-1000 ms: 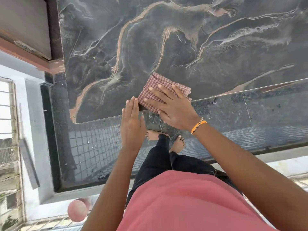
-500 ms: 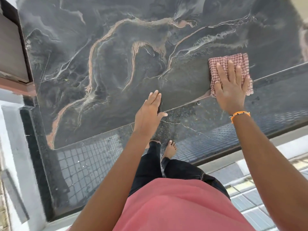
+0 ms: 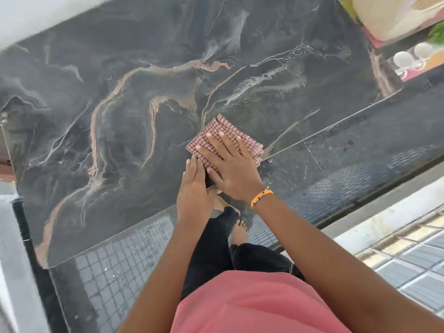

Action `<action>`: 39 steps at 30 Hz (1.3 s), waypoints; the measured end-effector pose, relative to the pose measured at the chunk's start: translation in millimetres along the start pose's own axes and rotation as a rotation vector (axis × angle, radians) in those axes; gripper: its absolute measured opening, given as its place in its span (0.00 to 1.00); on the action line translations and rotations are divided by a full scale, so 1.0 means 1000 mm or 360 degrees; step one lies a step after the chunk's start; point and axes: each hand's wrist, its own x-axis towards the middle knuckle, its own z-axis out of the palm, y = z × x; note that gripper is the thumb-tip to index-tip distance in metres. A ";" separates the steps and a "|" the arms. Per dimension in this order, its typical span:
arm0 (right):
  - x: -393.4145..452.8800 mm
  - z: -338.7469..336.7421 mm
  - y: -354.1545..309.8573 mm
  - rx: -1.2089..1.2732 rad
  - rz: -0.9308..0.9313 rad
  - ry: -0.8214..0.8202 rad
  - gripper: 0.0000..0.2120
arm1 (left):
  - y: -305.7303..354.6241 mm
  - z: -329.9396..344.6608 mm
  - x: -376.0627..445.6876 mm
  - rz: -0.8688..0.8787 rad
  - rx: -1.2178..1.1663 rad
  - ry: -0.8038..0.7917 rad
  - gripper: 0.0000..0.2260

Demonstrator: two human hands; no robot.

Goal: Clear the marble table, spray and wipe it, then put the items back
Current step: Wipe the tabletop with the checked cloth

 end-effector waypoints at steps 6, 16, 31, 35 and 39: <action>-0.002 -0.017 0.066 -0.0024 0.0266 0.0101 0.25 | 0.054 0.012 0.039 0.0393 0.0127 -0.0129 0.38; -0.010 -0.066 0.245 -0.0052 0.0885 0.0190 0.26 | 0.188 0.054 0.111 0.0947 0.0364 -0.0444 0.39; -0.004 -0.092 0.317 0.0073 0.1330 0.0294 0.26 | 0.248 0.069 0.154 0.0946 0.0502 -0.0474 0.34; -0.023 -0.075 0.266 0.0124 0.1206 0.0242 0.26 | 0.260 0.066 0.162 0.0826 0.0312 -0.0299 0.20; -0.048 -0.064 0.250 0.0089 0.0801 0.0206 0.25 | 0.266 0.066 0.164 0.0616 0.0149 -0.0144 0.12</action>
